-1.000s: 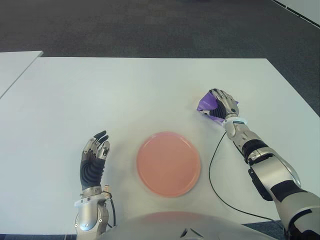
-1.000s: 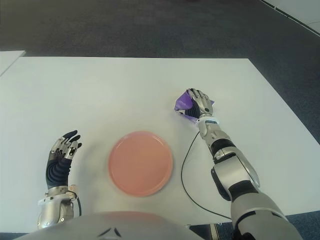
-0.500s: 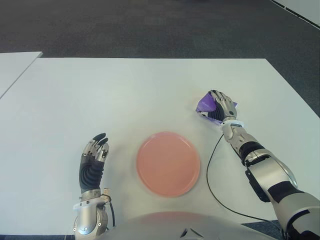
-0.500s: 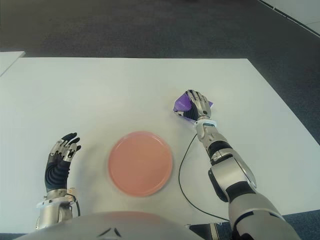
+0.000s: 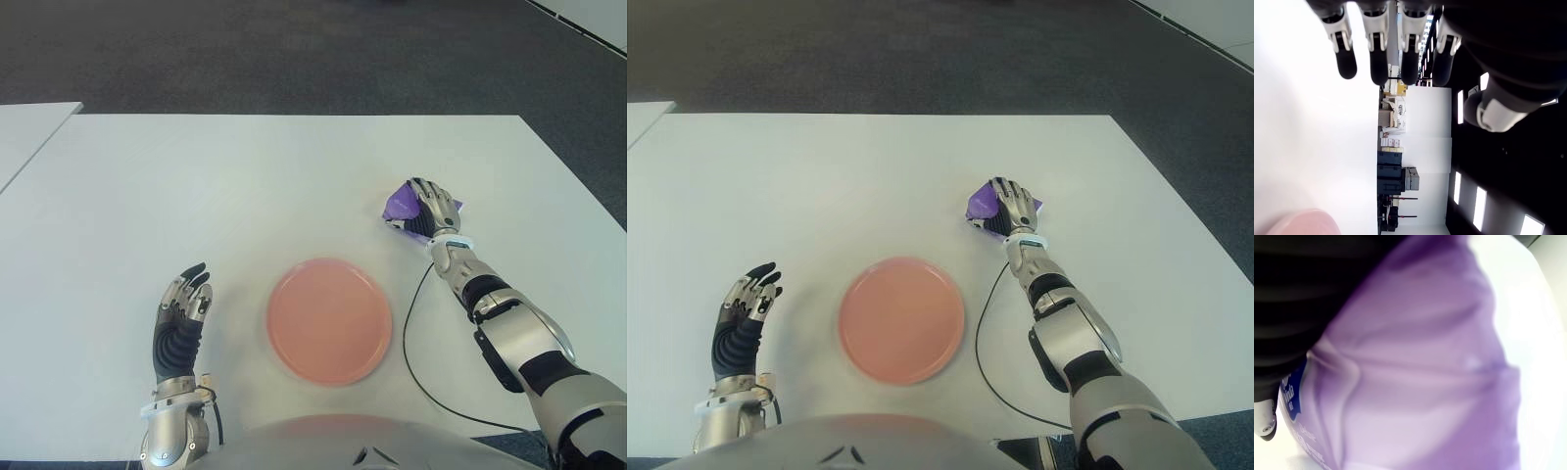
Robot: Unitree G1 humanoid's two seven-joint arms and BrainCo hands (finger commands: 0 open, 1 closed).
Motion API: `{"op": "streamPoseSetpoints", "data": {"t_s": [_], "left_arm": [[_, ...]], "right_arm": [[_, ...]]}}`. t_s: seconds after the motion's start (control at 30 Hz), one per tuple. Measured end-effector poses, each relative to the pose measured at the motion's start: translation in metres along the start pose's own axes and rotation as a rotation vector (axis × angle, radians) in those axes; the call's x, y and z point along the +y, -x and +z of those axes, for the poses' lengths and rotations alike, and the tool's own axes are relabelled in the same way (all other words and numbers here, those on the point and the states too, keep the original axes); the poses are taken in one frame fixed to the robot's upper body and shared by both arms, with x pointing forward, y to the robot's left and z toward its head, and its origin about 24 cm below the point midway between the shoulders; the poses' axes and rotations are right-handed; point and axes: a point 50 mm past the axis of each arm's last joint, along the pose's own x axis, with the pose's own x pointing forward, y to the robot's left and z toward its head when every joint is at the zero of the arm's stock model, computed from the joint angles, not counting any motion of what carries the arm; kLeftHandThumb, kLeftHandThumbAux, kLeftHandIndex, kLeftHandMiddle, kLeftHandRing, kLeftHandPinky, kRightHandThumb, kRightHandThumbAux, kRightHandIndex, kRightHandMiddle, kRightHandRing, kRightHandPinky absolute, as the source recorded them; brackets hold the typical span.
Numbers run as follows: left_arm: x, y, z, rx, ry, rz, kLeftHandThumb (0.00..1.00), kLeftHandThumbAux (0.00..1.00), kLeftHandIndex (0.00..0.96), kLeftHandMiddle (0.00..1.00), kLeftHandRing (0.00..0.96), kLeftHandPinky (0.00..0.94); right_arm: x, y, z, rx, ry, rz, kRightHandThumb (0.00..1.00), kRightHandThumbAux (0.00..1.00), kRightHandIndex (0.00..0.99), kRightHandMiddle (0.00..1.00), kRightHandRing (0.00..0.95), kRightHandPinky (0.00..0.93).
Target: Put the tissue paper into the plate.
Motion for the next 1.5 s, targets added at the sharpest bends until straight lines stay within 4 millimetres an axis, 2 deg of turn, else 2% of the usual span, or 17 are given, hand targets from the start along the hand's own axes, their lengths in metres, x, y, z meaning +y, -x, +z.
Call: {"op": "streamPoseSetpoints", "data": {"t_s": [0.3,0.7,1.3,1.43,1.5], "left_arm": [[0.003,0.002,0.006,-0.016,-0.011,0.002,0.240,0.542,0.245,0.196,0.191,0.200],[0.011,0.008,0.010,-0.007,-0.022,0.013,0.232,0.536,0.243,0.196,0.191,0.200],[0.025,0.025,0.021,0.000,-0.053,0.049,0.237,0.547,0.262,0.217,0.216,0.229],[0.029,0.029,0.024,0.001,-0.069,0.063,0.236,0.546,0.266,0.224,0.225,0.240],[0.031,0.031,0.025,0.002,-0.077,0.069,0.239,0.544,0.268,0.227,0.228,0.241]], "right_arm": [[0.004,-0.001,0.006,0.021,-0.013,0.018,0.366,0.477,0.000,0.049,0.033,0.073],[0.010,-0.002,0.019,0.028,-0.025,0.031,0.350,0.471,0.000,0.048,0.032,0.075],[0.013,-0.003,0.027,0.046,-0.022,0.037,0.359,0.477,0.000,0.047,0.032,0.085],[0.014,-0.003,0.030,0.048,-0.021,0.038,0.361,0.491,0.021,0.090,0.070,0.135],[0.014,-0.004,0.031,0.049,-0.021,0.038,0.367,0.502,0.098,0.159,0.134,0.189]]}}
